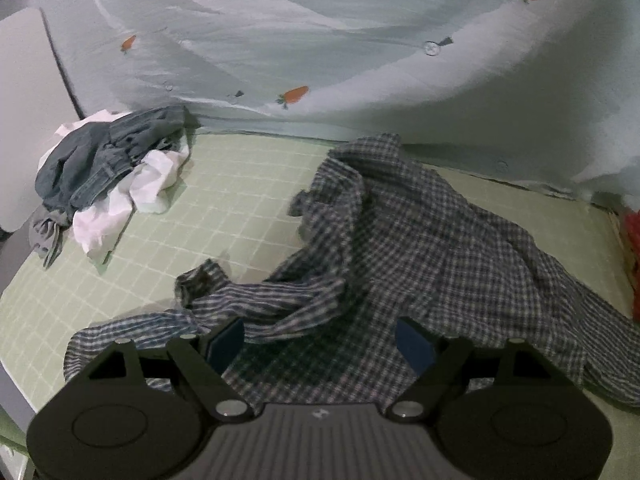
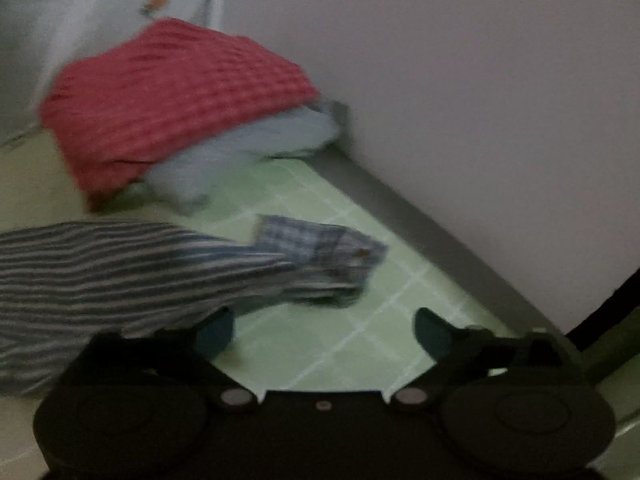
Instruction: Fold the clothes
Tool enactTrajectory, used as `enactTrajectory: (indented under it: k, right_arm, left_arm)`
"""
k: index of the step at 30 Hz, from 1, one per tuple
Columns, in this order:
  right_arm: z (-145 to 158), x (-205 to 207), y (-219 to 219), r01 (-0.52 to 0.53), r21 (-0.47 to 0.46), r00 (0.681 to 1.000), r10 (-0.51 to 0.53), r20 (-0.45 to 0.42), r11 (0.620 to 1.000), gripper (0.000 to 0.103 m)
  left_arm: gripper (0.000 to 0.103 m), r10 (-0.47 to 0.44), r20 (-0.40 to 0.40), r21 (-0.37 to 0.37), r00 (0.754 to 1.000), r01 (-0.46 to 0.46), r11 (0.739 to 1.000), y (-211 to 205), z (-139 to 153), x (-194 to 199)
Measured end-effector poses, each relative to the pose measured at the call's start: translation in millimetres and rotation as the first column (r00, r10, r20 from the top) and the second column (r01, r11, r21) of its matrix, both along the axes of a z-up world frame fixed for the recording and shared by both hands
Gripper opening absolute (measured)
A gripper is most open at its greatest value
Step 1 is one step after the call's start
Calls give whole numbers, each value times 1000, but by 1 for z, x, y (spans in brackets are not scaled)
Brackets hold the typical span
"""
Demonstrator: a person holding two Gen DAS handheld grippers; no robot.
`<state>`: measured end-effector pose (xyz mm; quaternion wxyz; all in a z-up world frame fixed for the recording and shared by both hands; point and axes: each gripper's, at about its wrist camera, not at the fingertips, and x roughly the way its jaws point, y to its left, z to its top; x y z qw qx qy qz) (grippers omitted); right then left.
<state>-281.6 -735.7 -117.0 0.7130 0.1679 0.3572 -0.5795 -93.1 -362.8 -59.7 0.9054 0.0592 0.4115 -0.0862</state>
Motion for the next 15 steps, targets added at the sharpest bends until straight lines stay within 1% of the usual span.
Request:
enactTrajectory:
  k: [3, 6, 10, 13, 15]
  right_arm:
    - [3, 20, 28, -116, 21, 993, 115, 32, 993, 102]
    - [6, 47, 64, -226, 40, 973, 224, 55, 973, 102]
    - [10, 86, 125, -373, 56, 926, 368, 84, 926, 103]
    - [6, 113, 167, -449, 85, 892, 439, 111, 890, 103]
    - [-1, 131, 192, -483, 103, 874, 471, 120, 869, 103]
  left_arm:
    - [83, 15, -8, -20, 1000, -15, 1000, 21, -1, 6]
    - [83, 28, -13, -38, 1000, -29, 999, 48, -2, 13]
    - [83, 58, -32, -60, 998, -59, 996, 90, -4, 31]
    - [83, 77, -54, -89, 996, -81, 993, 125, -5, 47]
    - [83, 67, -66, -100, 996, -74, 992, 143, -8, 61]
